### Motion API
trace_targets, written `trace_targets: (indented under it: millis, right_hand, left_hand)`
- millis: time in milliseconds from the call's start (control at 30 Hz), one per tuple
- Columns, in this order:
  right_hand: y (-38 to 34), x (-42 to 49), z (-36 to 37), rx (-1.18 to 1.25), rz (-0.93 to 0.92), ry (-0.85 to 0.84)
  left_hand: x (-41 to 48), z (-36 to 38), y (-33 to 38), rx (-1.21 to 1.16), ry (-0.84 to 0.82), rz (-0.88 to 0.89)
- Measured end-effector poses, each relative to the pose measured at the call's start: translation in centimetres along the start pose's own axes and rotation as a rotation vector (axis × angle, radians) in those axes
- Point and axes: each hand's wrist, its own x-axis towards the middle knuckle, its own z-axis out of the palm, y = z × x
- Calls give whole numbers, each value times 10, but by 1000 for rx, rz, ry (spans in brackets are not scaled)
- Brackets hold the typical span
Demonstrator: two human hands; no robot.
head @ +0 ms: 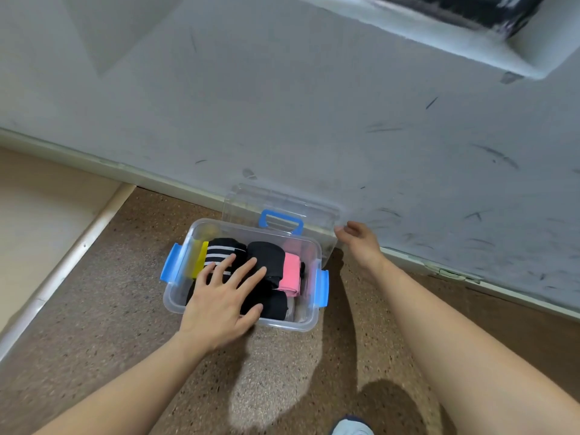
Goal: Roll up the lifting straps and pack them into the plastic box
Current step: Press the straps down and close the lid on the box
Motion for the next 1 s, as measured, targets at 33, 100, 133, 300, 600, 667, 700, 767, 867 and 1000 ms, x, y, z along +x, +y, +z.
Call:
trace_targets:
  millis: [33,100,133,300,600,667,700,767,867,1000]
  right_hand:
    - [-2,0,5,45,22,-27]
    - [-7,-3,12,83,38,-48]
    - [-10,-5,14,100,30,-55]
    - [-22,-8,19,-64,-87,-189]
    - [-49,-7,26,-465,-329,-367]
    - [-50,-8,17,-470,-330,-344]
    - [-49,-10,11,-471,-329,-322]
    - [-51,-20,-3,-470,-340,-291]
    - [-49,-42,-18,-455,-378,-276]
    - [-26,-68,-16,-508,-424,-215]
  left_hand:
    - [0,0,0,-2,0,0]
    - [0,0,0,-5,-4,-2]
    - [0,0,0,-8,-5,-5]
    - [0,-3,1,-16,-14,-7]
    - [-1,-9,0,-70,-65,3]
    - [-1,-11,0,-73,-85,9]
    - [-1,-12,0,-80,-98,15]
    - [-2,-16,-1,-133,-95,23]
    - [-8,-27,-5,-299,104,4]
    - [-16,-54,-20,-249,576,-64]
